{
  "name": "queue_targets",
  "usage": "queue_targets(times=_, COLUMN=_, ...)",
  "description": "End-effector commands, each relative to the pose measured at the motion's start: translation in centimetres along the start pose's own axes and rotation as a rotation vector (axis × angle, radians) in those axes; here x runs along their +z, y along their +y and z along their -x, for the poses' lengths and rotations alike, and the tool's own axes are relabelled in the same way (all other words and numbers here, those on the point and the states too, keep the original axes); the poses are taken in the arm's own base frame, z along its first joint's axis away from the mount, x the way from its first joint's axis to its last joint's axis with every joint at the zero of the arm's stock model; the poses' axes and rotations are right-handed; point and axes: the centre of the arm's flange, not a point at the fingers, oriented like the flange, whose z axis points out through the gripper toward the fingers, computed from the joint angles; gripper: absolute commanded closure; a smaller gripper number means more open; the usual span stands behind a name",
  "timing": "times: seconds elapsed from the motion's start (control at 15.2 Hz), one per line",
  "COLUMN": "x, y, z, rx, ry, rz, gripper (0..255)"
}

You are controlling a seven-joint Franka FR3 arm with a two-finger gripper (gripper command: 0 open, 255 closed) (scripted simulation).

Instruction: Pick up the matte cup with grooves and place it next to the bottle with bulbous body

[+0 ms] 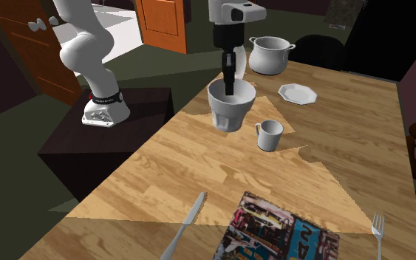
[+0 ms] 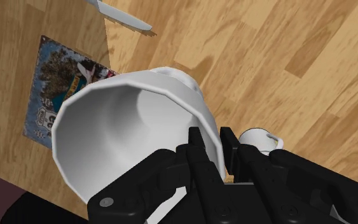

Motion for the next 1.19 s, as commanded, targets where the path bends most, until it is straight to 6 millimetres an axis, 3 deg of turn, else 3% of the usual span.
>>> queue_targets(times=0.0, x=-0.9, y=0.1, z=-0.1, rx=0.000, ry=0.000, rz=0.000, gripper=255)
queue_targets(times=0.79, x=-6.9, y=1.3, z=-0.6, rx=0.000, ry=0.000, rz=0.000, gripper=255)
queue_targets(times=1.12, x=-8.1, y=-5.2, z=-0.4, rx=0.000, ry=0.000, rz=0.000, gripper=255)
